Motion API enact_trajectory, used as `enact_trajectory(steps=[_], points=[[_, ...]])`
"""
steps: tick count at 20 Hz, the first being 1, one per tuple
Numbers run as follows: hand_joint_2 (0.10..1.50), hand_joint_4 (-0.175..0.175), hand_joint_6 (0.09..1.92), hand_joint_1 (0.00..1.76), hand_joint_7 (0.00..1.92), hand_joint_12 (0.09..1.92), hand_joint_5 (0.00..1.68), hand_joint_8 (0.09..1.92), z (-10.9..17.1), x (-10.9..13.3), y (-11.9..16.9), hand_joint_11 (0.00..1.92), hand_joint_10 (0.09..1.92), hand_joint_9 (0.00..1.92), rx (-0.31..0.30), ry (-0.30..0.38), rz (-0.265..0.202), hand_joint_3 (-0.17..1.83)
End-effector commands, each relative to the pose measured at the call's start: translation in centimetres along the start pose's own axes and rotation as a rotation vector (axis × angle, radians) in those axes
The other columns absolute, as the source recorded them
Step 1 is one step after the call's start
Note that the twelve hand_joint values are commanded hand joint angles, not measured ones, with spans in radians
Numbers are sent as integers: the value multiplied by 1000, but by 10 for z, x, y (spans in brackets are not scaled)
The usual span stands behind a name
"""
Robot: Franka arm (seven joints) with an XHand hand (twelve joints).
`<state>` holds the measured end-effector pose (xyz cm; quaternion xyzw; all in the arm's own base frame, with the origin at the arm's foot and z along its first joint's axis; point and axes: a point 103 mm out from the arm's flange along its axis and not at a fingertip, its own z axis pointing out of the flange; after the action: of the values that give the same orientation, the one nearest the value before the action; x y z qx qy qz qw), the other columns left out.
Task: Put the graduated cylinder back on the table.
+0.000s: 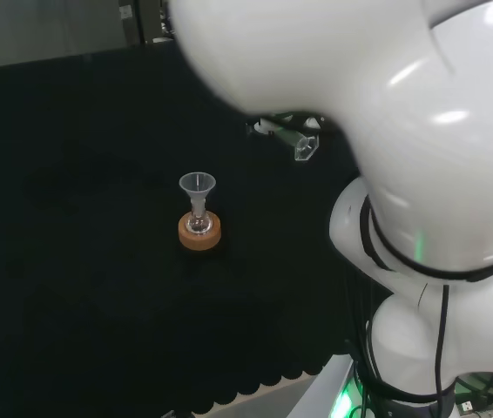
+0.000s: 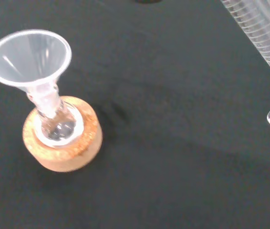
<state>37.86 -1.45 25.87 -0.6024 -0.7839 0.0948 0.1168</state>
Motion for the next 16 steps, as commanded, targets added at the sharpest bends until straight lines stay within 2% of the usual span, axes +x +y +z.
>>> enact_trajectory(steps=[1,6,9,16], points=[[1162,-175,1135,1139,1167,729,903,374,4,-11,16,1224,87,1358,-84,192,-64,-1],[1163,-175,1136,1139,1167,729,903,374,8,-27,32,1223,87,1358,-147,304,-72,-1],[1163,-175,1136,1139,1167,729,902,374,11,-39,44,1223,87,1358,-220,362,-76,0],[1164,-175,1137,1138,1166,729,901,373,18,-59,78,1222,87,1358,-259,443,-81,0]])
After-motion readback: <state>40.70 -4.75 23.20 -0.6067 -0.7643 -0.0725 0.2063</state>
